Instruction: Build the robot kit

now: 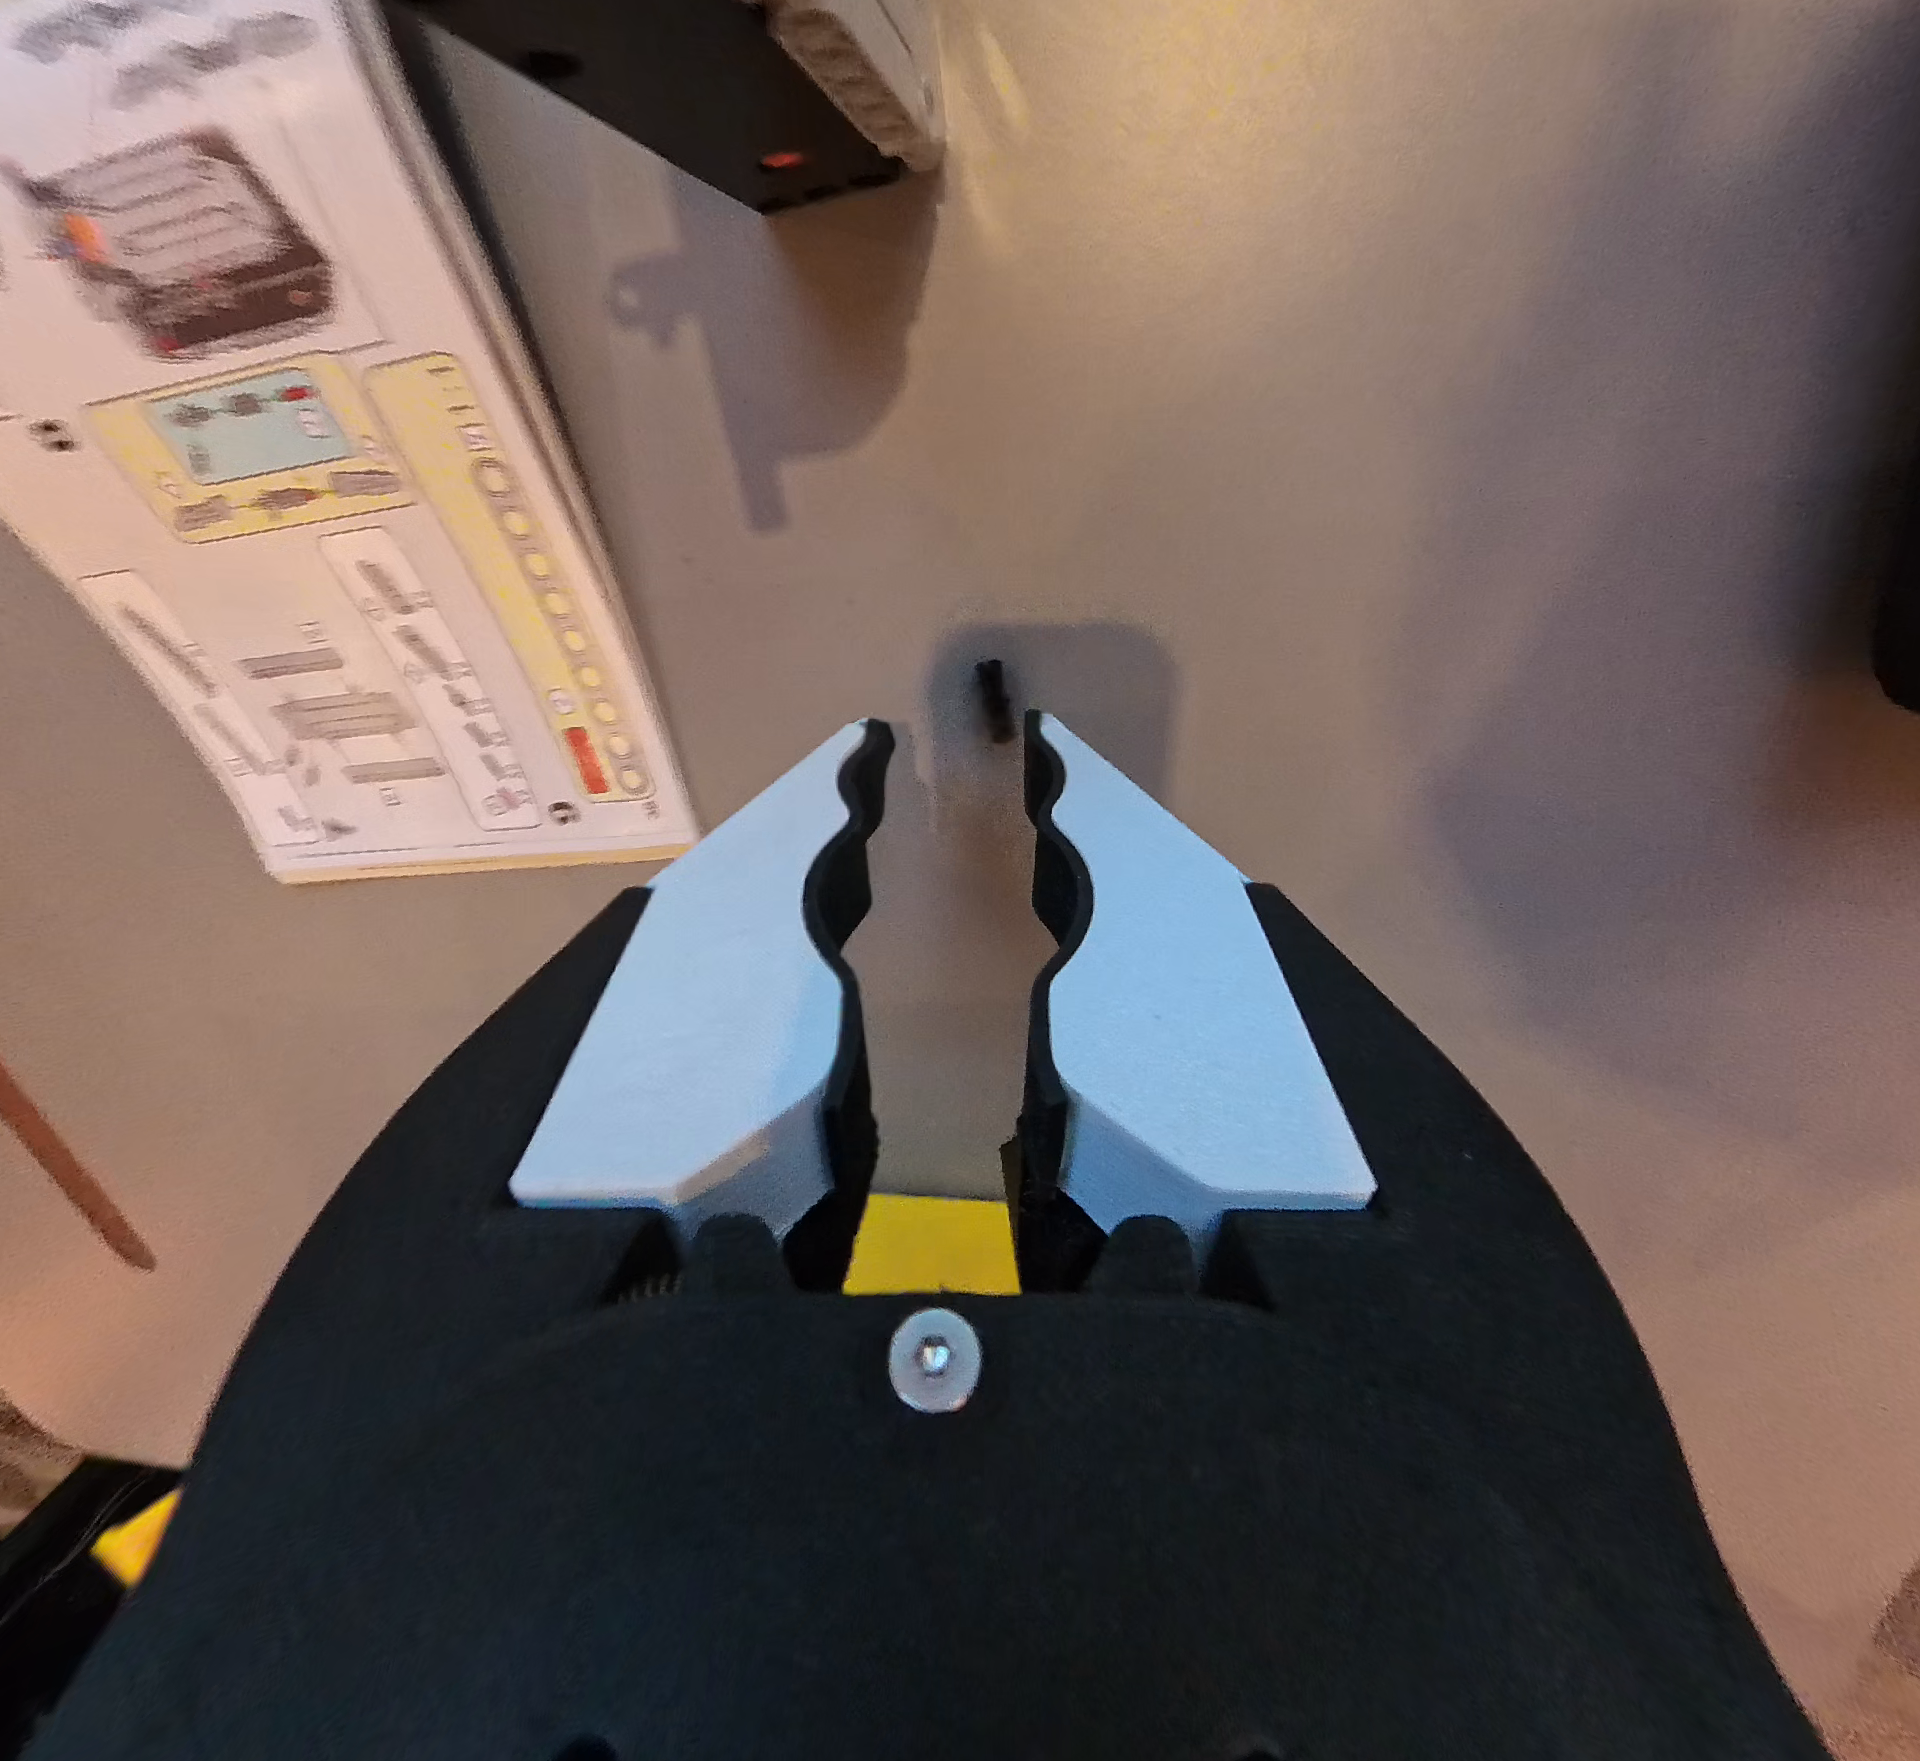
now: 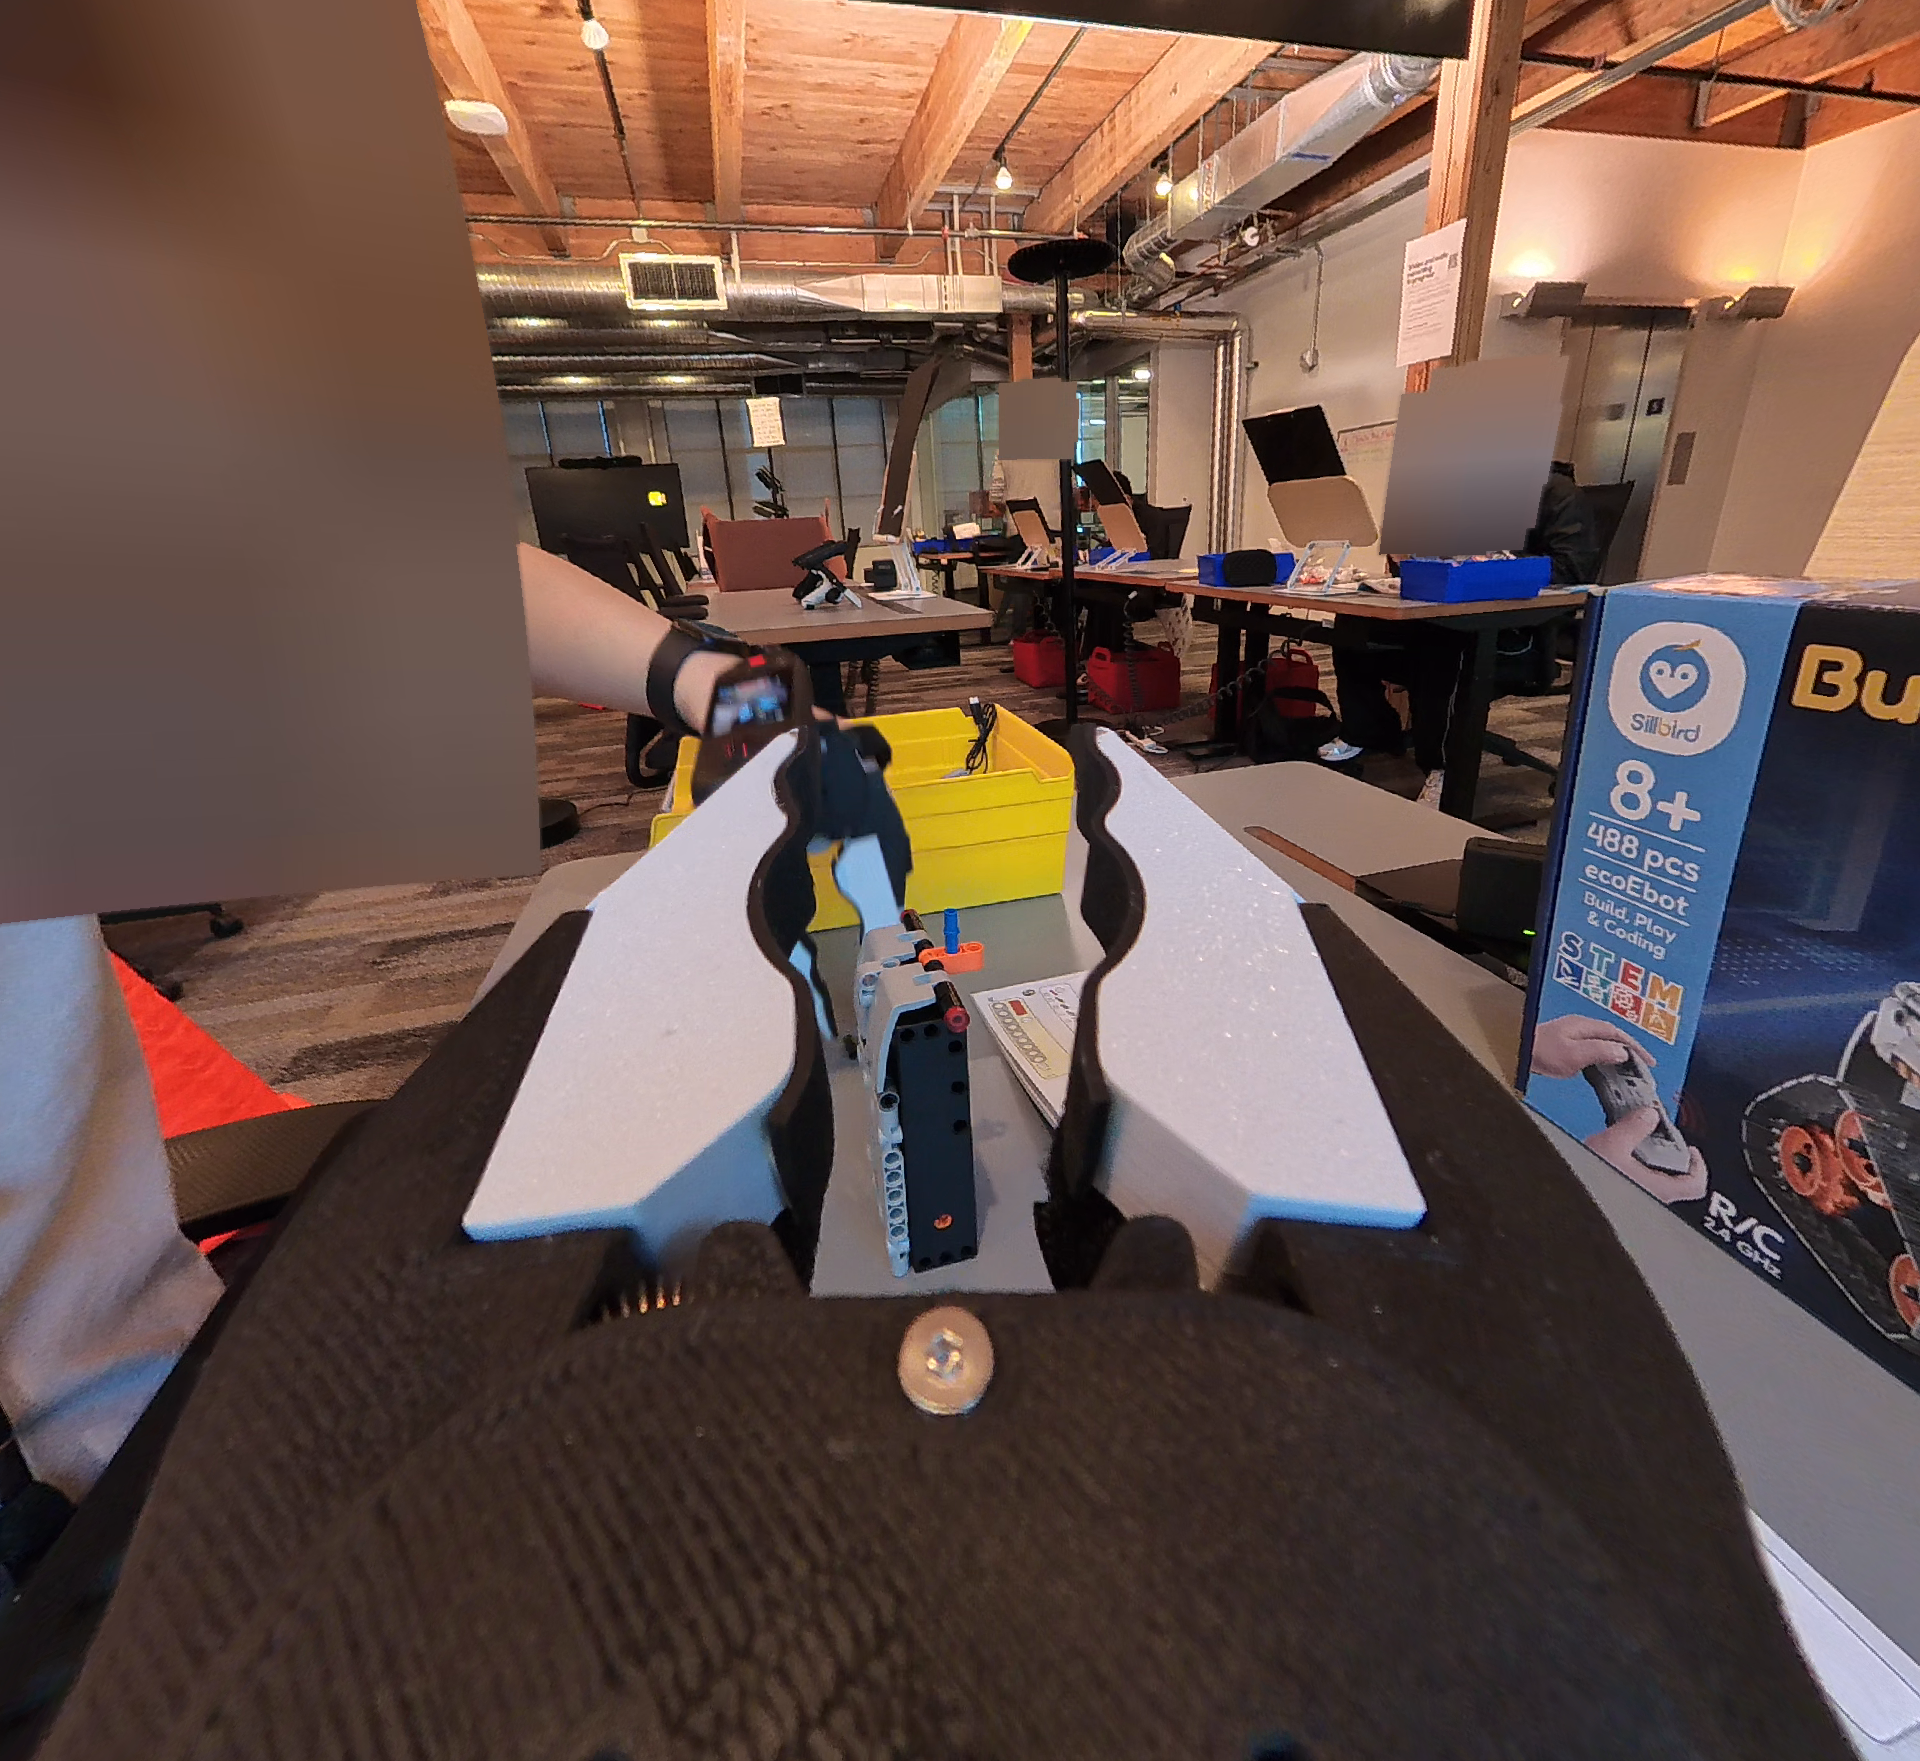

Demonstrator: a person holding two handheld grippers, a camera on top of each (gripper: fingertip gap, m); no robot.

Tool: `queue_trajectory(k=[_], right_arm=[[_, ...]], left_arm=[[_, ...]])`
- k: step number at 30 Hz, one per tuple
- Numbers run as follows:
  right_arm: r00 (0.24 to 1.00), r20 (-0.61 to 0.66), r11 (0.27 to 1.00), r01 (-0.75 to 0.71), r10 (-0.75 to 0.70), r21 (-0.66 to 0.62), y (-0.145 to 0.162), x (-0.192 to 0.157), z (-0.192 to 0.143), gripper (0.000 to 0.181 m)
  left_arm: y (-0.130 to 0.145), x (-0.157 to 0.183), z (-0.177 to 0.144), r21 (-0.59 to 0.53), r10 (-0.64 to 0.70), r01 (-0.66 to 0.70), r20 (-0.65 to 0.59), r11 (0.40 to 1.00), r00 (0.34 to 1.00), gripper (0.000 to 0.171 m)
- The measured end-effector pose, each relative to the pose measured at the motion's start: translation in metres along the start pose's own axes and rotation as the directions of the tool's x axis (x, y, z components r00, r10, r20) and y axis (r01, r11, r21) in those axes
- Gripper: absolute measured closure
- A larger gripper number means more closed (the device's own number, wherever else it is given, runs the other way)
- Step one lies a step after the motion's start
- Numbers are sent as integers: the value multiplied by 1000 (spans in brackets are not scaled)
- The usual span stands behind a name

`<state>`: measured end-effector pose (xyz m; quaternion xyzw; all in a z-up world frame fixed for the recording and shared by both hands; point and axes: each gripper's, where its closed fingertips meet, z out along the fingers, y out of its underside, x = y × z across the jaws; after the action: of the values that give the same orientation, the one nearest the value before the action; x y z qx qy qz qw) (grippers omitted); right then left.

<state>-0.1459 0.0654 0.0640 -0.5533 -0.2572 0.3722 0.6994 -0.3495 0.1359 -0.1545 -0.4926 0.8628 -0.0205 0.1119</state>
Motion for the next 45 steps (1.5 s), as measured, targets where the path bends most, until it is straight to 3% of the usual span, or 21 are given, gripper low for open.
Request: queue_trajectory(k=[3,6,10,12,16,19,22,24,28,40,45], right_arm=[[1000,-4,1000,3,-3,9,-3,1,-2,133],[1000,-5,1000,-4,4,26,-6,2,-5,132],[1000,-3,998,-14,14,60,-13,2,-8,132],[1000,-3,997,-19,20,72,-16,3,-9,133],[1000,-23,997,-14,16,70,-15,8,-12,133],[999,-39,998,-18,20,64,-12,12,-12,133],[999,-46,998,-23,26,55,-9,15,-12,133],[999,-48,998,-24,26,49,-7,16,-12,133],[999,-46,999,-26,28,44,-6,16,-12,133],[999,-35,999,-22,23,42,-7,13,-12,133],[999,-25,999,-20,21,32,-5,10,-10,133]], left_arm=[[-7,-18,-37,99,-55,46,93,994,994,147],[-2,-43,-105,254,-182,126,215,959,959,149],[66,-71,-185,330,-373,256,363,908,854,152],[112,-68,-198,283,-405,312,381,907,831,153],[198,-56,-180,63,-352,362,435,930,829,149],[225,-39,-148,-59,-322,366,361,929,875,148],[256,-27,-126,-291,-177,269,307,918,935,148],[265,-17,-110,-362,-142,221,231,905,963,149],[274,-13,-87,-388,-149,193,141,901,979,151],[288,-5,-56,-278,-412,412,64,868,909,161],[293,-6,-51,-341,-383,385,75,858,921,163]])
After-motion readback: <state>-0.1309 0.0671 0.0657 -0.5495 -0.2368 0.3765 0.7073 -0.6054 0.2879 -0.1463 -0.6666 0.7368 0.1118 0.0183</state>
